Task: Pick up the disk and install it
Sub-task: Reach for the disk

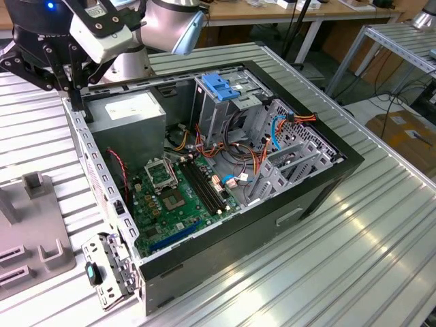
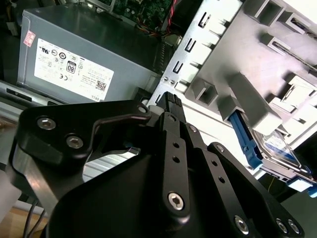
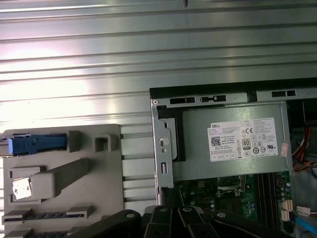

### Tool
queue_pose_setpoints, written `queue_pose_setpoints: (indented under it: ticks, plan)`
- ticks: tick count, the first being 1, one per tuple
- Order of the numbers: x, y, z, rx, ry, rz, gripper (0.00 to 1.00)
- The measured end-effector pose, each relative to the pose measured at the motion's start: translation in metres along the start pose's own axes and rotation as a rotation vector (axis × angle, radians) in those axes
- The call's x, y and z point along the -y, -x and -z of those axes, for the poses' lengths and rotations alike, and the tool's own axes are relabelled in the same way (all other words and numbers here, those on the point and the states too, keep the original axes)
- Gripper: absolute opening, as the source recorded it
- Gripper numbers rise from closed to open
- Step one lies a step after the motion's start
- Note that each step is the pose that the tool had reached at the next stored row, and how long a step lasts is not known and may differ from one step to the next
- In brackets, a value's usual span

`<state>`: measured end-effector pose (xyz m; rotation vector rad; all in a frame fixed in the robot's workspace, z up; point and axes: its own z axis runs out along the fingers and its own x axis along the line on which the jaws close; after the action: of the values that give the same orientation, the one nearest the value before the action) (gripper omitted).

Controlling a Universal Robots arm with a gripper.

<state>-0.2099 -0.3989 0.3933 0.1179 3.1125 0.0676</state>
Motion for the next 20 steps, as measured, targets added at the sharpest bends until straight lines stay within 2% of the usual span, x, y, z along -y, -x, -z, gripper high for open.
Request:
queue_pose_setpoints:
  ticks: [20]
  plan:
    - [0.0006,-0.0073,0.0002,0.0,0.0,0.0,0.11]
